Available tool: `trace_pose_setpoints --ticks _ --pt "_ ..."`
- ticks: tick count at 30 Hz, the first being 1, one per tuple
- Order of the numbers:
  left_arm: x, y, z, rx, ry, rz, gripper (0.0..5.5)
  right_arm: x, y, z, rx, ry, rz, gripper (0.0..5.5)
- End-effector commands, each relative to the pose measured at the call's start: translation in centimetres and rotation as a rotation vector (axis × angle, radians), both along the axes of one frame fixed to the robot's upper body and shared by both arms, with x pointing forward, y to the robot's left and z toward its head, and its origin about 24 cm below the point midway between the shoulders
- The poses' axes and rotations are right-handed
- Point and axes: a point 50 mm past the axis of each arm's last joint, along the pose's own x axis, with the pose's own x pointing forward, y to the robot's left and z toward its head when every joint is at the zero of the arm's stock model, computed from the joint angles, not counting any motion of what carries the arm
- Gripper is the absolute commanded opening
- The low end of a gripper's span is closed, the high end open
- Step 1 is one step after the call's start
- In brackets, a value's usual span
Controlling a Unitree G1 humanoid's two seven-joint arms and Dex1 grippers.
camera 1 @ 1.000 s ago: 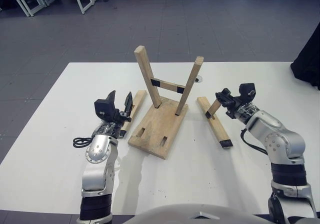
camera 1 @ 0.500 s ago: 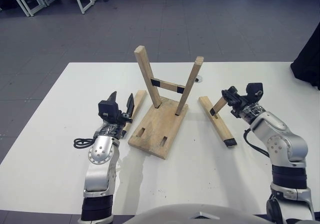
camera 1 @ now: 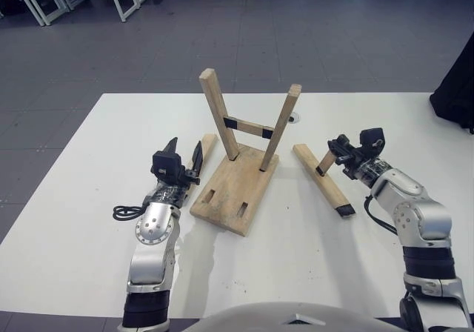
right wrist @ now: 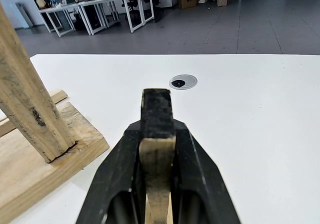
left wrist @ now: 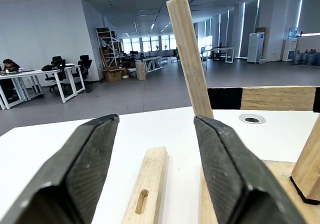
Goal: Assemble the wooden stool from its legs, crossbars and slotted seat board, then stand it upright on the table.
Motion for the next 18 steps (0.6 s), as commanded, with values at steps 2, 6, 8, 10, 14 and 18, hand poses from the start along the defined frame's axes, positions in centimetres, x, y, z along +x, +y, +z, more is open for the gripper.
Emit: trace_pose_setpoints --ticks 2,6,8,10,14,18 --pt "0.0 -0.2 -0.4 0.011 0.005 0.003 2.77 -0.4 0.1 -2.2 -0.073 0.125 0.018 0.40" --pt "0.0 -0.2 -0.5 0.010 0.006 0.011 2.77 -0.3 0.0 -2.5 -0.086 0.154 0.017 0.40" --pt "0.0 -0.3 -0.6 0.008 0.006 0.015 2.77 -0.1 0.1 -2.4 -0.086 0.166 0.029 0.40" --pt "0.1 -0.3 -0.7 0.007 0.006 0.016 2.77 0.1 0.2 -2.3 -0.081 0.177 0.030 0.40" --pt "0.0 -0.5 -1.4 0.027 0.026 0.009 2.77 0.0 0.1 -2.3 -0.087 0.189 0.031 0.40" --pt "0.0 -0.2 -1.5 0.031 0.028 0.019 2.77 0.1 0.1 -2.2 -0.106 0.166 0.032 0.40"
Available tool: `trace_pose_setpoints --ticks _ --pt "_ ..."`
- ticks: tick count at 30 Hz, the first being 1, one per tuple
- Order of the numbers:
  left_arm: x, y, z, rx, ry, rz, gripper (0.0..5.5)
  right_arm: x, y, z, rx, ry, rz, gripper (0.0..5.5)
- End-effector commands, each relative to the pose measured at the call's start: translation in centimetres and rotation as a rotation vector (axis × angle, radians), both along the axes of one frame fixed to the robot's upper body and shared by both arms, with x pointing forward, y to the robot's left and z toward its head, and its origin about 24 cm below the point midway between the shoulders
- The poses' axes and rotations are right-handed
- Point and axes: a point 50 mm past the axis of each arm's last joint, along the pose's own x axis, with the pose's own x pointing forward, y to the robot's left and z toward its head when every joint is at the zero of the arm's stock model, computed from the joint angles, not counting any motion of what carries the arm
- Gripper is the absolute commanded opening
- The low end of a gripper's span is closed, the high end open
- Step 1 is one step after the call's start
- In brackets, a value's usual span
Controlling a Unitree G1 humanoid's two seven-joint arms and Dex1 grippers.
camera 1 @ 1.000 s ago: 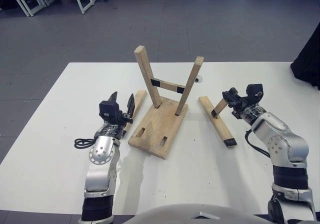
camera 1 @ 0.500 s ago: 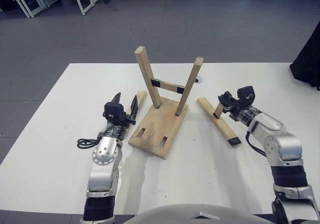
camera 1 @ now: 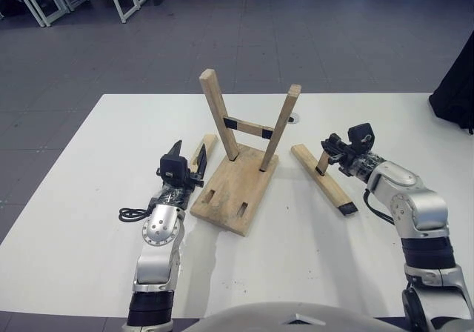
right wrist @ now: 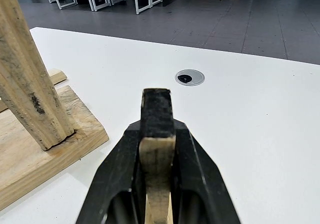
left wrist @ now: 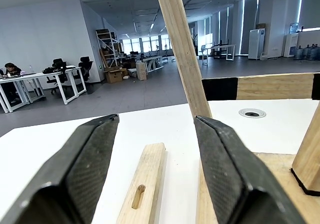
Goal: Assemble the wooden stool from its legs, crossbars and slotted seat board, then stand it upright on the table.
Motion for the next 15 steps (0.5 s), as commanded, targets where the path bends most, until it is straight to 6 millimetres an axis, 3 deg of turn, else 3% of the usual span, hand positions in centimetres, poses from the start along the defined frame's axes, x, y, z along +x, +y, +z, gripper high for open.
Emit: trace_pose_setpoints --ticks 1,6,14,15 --pt "-0.07 0.23 -0.34 0.010 0.007 0.014 2.77 -0.73 -0.45 -2.44 -0.053 0.110 -0.013 0.40" --pt "-0.11 0.16 -0.39 0.018 0.006 0.015 2.77 -0.69 -0.34 -2.35 -0.053 0.099 -0.024 0.40" --pt "-0.16 -0.30 -0.36 0.012 -0.004 0.012 2.77 -0.10 -0.40 -2.05 -0.067 0.086 -0.041 1.93" --pt "-0.19 -0.39 -0.37 0.016 -0.006 0.011 2.77 -0.10 -0.42 -2.04 -0.071 0.087 -0.035 1.93"
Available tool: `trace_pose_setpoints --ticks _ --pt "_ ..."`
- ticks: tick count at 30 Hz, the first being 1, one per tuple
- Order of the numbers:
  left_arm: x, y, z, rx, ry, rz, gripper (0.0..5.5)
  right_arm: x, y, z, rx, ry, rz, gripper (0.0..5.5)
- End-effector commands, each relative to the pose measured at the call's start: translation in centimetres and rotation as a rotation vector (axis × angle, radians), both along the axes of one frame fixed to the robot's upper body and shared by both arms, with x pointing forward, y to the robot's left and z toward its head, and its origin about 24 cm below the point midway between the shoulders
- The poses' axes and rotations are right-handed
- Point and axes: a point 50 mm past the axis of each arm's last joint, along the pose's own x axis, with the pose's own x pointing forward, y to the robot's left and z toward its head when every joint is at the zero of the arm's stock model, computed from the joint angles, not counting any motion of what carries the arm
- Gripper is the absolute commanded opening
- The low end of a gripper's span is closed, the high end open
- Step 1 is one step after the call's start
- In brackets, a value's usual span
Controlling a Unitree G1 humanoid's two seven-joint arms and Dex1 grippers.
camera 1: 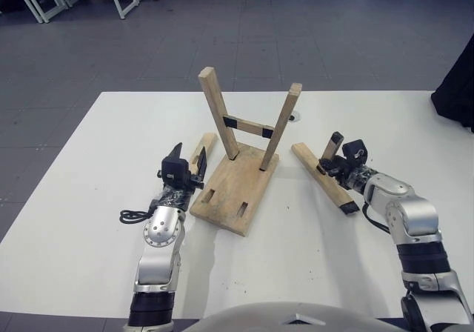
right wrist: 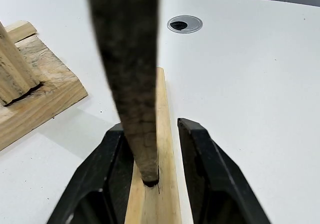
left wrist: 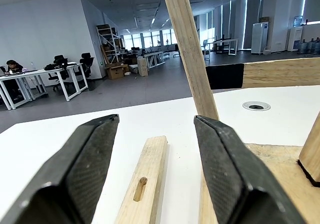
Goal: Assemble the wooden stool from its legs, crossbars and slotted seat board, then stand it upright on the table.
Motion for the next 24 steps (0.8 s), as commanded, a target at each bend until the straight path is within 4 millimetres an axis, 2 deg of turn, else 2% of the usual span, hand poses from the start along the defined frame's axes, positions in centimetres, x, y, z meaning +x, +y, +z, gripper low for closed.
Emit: trace_pose_setpoints --ticks 1,8,13,18,24 --pt "-0.2 -0.4 -0.1 0.016 -0.009 0.000 2.77 0.4 0.1 0.5 -0.005 -0.009 0.018 1.93" --pt "-0.3 -1.1 0.1 0.022 -0.038 -0.047 2.77 1.3 0.1 3.3 0.079 -0.119 0.035 1.93" --pt "-0.4 -1.6 0.3 -0.004 -0.065 -0.105 2.77 2.1 0.3 7.2 0.170 -0.253 0.055 1.93" --pt "-0.5 -1.5 0.3 0.001 -0.068 -0.110 2.77 2.9 0.7 9.8 0.194 -0.321 0.066 1.93" --pt "0.1 -1.6 0.2 0.023 -0.064 -0.115 2.77 3.7 1.3 11.5 0.179 -0.372 0.083 1.93"
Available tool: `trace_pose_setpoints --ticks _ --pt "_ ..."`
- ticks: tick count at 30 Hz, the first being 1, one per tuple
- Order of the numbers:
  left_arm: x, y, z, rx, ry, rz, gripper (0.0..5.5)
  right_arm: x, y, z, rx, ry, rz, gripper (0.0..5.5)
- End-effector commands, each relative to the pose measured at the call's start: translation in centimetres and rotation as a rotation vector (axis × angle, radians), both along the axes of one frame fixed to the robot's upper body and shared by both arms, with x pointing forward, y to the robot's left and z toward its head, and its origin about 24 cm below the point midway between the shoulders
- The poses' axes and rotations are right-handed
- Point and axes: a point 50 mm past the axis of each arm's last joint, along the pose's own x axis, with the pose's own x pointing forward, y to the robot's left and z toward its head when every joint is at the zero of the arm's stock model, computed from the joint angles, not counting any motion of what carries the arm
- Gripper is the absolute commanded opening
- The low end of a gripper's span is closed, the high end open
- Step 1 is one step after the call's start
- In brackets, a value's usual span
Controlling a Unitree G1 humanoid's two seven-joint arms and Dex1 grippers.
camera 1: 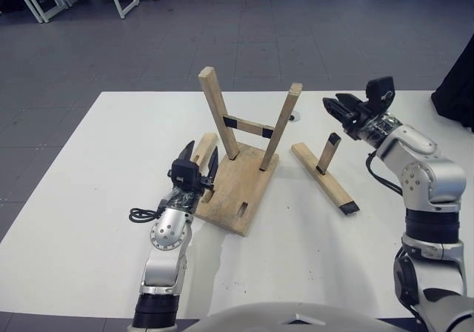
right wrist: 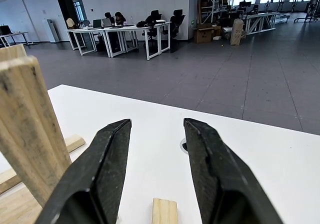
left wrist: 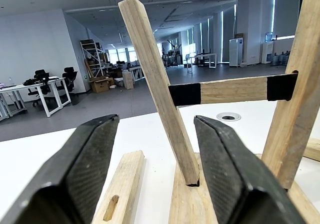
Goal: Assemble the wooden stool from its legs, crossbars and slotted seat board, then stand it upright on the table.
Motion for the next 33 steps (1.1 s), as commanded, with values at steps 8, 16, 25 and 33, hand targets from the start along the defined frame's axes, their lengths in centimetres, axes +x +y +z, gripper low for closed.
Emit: trace_pose_setpoints --ticks 8,16,25,33 --pt "0.5 -0.1 -0.2 0.036 -0.002 -0.009 2.77 1.2 2.2 2.2 -0.075 -0.145 0.016 1.93" --pt "0.5 0.0 -0.5 0.047 0.013 -0.020 2.77 -0.3 -0.8 -11.8 -0.397 0.226 -0.083 1.93" --pt "0.7 0.0 -0.5 0.060 0.013 -0.033 2.77 1.2 0.5 -6.0 -0.185 0.057 -0.085 1.93" --pt "1.2 -0.1 -0.6 0.078 0.014 -0.047 2.77 1.2 1.5 -5.5 -0.176 0.053 -0.065 1.93"
